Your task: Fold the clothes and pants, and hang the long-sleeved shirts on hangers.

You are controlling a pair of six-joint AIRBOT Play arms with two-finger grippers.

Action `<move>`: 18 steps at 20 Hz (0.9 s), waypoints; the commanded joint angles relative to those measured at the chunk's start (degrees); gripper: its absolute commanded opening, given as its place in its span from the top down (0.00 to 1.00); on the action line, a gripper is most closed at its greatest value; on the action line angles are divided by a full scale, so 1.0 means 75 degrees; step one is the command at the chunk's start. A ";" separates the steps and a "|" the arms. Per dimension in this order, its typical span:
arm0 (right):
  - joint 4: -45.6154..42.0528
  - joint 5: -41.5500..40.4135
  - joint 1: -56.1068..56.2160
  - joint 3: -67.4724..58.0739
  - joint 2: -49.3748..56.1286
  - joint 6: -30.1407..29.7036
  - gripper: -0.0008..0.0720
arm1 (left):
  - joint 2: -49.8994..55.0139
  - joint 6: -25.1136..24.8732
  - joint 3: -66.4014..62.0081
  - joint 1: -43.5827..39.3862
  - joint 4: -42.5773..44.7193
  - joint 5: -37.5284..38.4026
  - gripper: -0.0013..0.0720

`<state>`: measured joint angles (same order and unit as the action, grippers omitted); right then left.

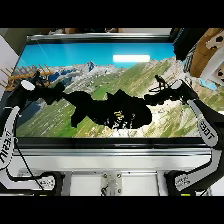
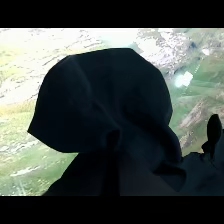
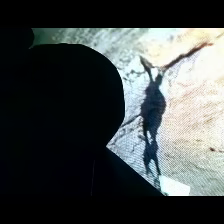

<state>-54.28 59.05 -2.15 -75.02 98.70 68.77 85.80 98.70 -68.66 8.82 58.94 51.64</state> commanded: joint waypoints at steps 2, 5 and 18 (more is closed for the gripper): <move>-0.0315 0.0178 -0.0157 -0.0586 -0.1405 -0.0012 0.97 | -0.1026 0.0003 -0.0548 0.0184 -0.0006 0.0012 0.97; -0.0303 0.0685 -0.0495 -0.1483 -0.3319 -0.0003 0.97 | -0.2500 -0.0251 -0.1941 0.0455 -0.0012 0.0460 0.97; -0.0364 -0.1711 -0.0699 -0.1938 -0.8950 0.1335 0.97 | -0.6983 -0.0402 -0.4045 0.0554 0.0009 0.0172 0.97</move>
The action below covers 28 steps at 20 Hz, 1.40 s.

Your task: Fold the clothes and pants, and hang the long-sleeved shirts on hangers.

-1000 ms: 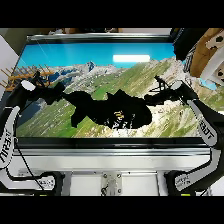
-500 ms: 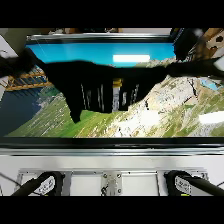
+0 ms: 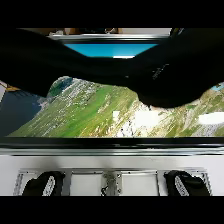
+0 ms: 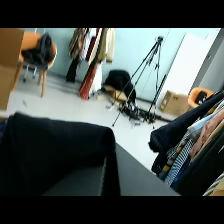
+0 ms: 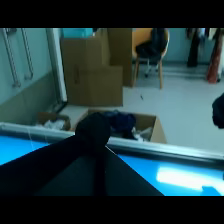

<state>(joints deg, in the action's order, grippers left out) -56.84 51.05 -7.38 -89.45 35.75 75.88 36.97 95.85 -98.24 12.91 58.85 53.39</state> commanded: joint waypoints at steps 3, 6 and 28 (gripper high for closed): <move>-0.0149 -0.0402 -0.0003 -0.0012 -0.0402 0.0944 0.97 | -0.0122 -0.0154 -0.0099 0.0009 0.0023 0.0210 0.97; -0.0198 0.0632 0.0003 -0.0006 0.0460 0.1352 0.97 | 0.0994 -0.0154 -0.0099 0.0009 0.0015 0.1183 0.97; -0.0734 0.2043 -0.1177 0.1390 0.5499 0.0402 0.20 | 0.7128 -0.0204 0.0653 -0.0784 0.1460 0.1376 0.18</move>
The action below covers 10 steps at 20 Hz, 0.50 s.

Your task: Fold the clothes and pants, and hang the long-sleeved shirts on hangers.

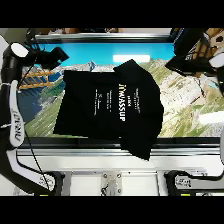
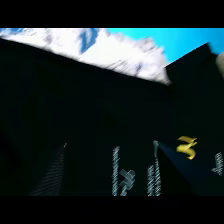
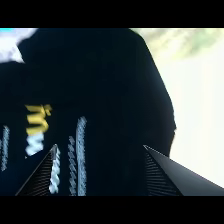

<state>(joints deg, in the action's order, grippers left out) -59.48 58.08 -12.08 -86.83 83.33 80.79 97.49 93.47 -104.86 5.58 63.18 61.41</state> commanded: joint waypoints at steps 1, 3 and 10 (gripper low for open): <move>-0.0574 0.1343 -0.0781 0.1862 -0.1279 -0.0099 0.20 | -0.1440 0.0140 0.2445 0.0259 0.1040 0.0361 0.18; -0.0790 0.1588 -0.1285 0.3791 -0.2159 0.0472 0.20 | -0.2288 0.0137 0.4118 0.0358 0.1020 0.0361 0.18; 0.0283 0.0391 -0.1760 0.7997 -0.3235 0.0291 0.20 | -0.4106 0.0140 0.7399 0.0364 0.0962 0.0058 0.18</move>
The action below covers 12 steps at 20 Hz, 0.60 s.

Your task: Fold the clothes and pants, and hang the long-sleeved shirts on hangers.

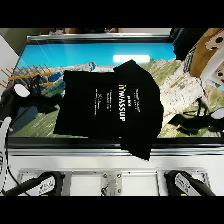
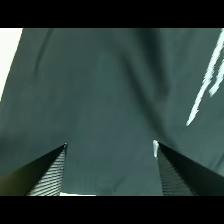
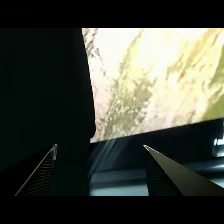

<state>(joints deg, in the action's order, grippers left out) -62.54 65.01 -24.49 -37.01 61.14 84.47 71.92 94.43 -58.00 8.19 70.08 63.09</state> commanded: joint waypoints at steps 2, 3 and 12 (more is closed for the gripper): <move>0.1218 -0.1096 0.0122 0.1716 -0.0184 -0.0356 0.20 | -0.1081 0.0015 0.1556 0.0017 0.0038 -0.0388 0.18; 0.1320 -0.1314 0.0329 0.1760 -0.0096 -0.0356 0.20 | -0.1241 0.0017 0.1719 0.0017 0.0038 -0.0516 0.18; 0.2232 -0.3194 0.1804 0.1754 0.0373 -0.0382 0.48 | -0.1661 0.0233 0.2075 0.0020 0.0055 -0.0662 0.18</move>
<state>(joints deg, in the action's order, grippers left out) -47.53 45.21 -12.69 -24.10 63.53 81.82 59.92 95.44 -42.92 8.27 70.46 58.50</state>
